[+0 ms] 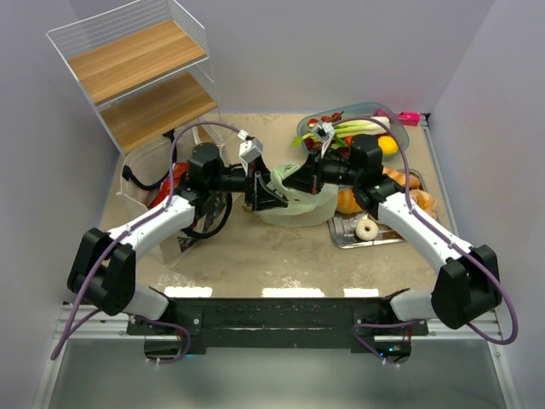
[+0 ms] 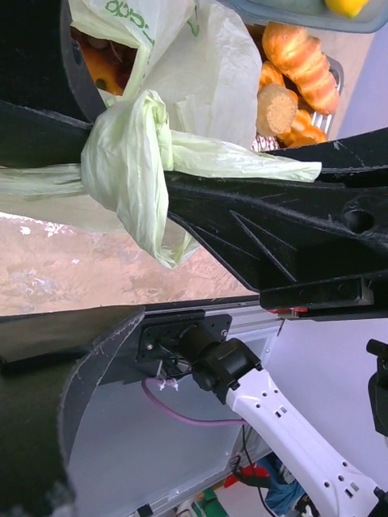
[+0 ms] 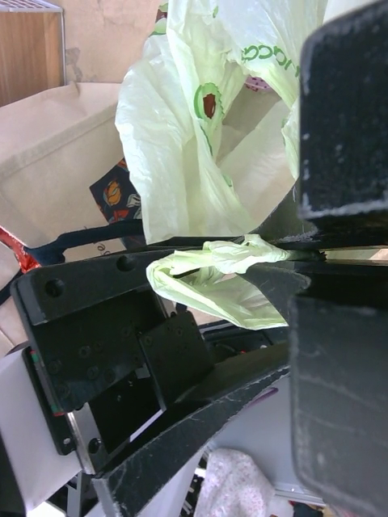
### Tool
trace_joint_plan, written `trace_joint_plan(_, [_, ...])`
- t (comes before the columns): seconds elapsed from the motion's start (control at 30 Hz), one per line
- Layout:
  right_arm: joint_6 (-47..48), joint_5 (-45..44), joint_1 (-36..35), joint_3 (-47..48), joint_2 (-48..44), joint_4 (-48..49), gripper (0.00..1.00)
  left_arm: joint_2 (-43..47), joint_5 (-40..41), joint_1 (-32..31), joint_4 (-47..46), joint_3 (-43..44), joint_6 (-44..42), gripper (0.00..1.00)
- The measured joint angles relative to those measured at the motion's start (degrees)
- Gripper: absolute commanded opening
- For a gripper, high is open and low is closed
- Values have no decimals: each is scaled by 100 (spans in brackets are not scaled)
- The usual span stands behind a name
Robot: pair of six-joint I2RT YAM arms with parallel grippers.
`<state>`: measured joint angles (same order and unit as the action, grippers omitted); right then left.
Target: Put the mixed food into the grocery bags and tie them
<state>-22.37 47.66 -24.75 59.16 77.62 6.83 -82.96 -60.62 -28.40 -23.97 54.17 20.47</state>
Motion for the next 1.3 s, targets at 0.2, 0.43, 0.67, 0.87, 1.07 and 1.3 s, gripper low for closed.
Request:
trace_joint_plan(0.2, [39,48,0,13,4,2,0,-131,-229,181,-374,20,289,61])
trace_joint_plan(0.43, [68,157,0,17,79,-2,0,-330,-275,293,-820,59,627,54])
trace_joint_plan(0.67, [79,291,0,52,151,-2,0,-468,-278,376,-1268,61,999,17])
trace_joint_plan(0.87, [103,304,0,68,149,-11,0,-483,-332,400,-1342,59,1139,0])
trace_joint_plan(1.07, [101,306,0,74,105,-39,5,-483,-376,400,-1421,57,1154,0])
trace_joint_plan(1.3, [96,352,7,107,96,-87,5,-444,-422,400,-1445,39,1154,18])
